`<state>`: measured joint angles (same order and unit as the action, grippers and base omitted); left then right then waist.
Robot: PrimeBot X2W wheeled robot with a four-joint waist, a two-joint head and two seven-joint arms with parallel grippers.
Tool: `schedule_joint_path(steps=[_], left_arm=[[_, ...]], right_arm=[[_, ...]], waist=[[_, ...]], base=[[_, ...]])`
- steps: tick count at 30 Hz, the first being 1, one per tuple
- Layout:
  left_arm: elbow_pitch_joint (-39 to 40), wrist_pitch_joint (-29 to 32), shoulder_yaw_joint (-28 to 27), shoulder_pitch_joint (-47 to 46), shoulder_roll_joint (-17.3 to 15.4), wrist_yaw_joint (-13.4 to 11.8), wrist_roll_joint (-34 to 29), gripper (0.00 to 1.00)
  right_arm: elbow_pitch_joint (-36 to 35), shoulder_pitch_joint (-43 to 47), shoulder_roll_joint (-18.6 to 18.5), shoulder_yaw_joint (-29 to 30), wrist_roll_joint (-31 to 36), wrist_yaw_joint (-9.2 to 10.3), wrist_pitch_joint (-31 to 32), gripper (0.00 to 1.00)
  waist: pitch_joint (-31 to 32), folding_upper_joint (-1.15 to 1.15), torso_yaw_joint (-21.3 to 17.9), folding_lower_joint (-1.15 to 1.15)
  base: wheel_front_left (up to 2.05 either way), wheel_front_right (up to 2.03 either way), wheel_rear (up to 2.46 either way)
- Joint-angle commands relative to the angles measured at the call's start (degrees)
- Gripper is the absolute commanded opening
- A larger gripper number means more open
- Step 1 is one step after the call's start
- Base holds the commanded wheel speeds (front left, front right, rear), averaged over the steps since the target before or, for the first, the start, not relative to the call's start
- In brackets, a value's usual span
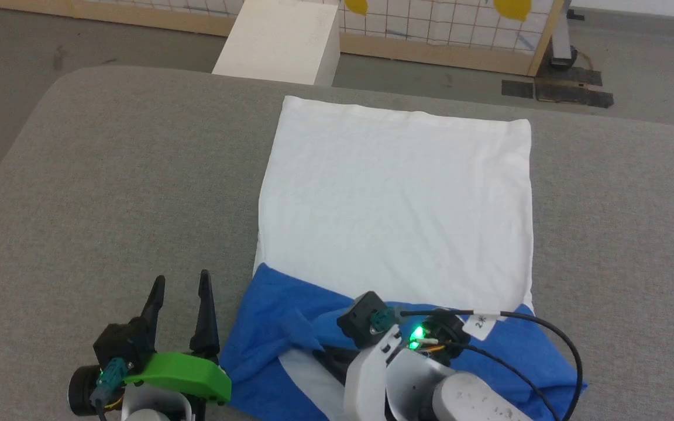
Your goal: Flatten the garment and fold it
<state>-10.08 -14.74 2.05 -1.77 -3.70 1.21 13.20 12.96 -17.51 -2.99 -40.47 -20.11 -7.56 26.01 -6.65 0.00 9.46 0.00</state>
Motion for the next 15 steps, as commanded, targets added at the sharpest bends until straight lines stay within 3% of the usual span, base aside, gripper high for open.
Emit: schedule_joint_path(steps=[1, 7, 15], left_arm=[[-0.1, -0.3, -0.1, -1.2, 0.1, 0.3, 0.4, 1.00], [-0.3, -0.3, -0.5, -0.9, 0.2, 0.3, 0.3, 1.00], [-0.2, -0.3, -0.8, -0.7, -0.8, 0.8, -0.3, 1.00]], right_arm=[[1.1, -1.1, 0.1, -0.8, -1.0, 0.08, -0.1, 0.97], [3.1, -2.4, 0.1, -0.5, -4.9, 0.08, -3.5, 1.00], [-5.8, 1.1, 0.1, 11.7, -3.2, 0.08, -15.7, 1.00]], waist=[[-0.8, 0.00, 1.0, 0.00], [-0.7, 0.00, 0.4, 0.00], [0.1, 0.00, -4.3, 0.00]], base=[[0.00, 0.00, 0.00], [0.00, 0.00, 0.00], [0.00, 0.00, 0.00]])
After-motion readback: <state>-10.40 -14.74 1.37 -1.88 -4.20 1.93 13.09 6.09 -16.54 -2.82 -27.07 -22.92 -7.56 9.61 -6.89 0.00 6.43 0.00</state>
